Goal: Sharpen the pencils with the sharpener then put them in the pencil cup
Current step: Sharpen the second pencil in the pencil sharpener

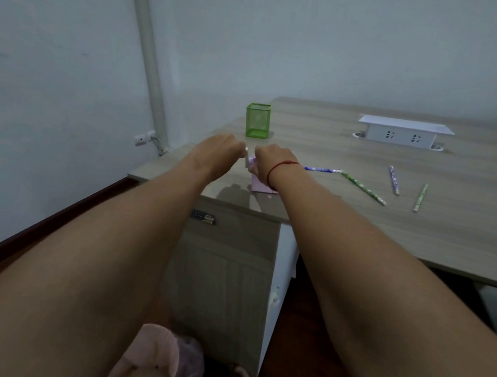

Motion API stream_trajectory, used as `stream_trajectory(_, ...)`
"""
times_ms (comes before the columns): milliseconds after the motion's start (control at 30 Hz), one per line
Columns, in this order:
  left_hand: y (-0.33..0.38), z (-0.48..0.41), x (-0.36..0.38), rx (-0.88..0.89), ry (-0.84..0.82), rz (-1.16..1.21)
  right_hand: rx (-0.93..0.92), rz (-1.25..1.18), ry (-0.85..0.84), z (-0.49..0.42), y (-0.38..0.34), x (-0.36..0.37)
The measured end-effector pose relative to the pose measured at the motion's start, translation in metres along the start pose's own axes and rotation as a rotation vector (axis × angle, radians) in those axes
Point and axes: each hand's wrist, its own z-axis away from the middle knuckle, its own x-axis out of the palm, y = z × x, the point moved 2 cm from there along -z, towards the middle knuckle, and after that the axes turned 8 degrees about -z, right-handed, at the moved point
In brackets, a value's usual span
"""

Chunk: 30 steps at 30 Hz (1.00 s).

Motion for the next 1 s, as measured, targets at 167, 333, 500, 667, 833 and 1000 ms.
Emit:
stream_trajectory(167,0.013,0.025,0.021,-0.030,-0.072,0.080,-0.020,0.019,0.045,0.004,0.000,-0.002)
stream_trajectory(333,0.014,0.024,0.035,-0.062,-0.155,0.151,-0.018,-0.018,0.075,0.001,0.003,0.006)
stream_trajectory(500,0.017,0.018,0.053,-0.031,-0.266,0.160,-0.021,-0.066,0.115,0.000,0.006,0.012)
stream_trajectory(667,0.009,-0.003,0.060,-0.066,-0.335,0.243,-0.072,-0.062,0.171,-0.001,0.010,0.017)
stream_trajectory(833,-0.003,-0.030,0.047,-0.050,-0.326,0.171,-0.088,-0.057,0.135,-0.003,0.013,0.015)
stream_trajectory(1000,-0.014,-0.041,0.032,0.014,-0.186,0.088,-0.092,-0.027,0.123,0.000,0.013,0.011)
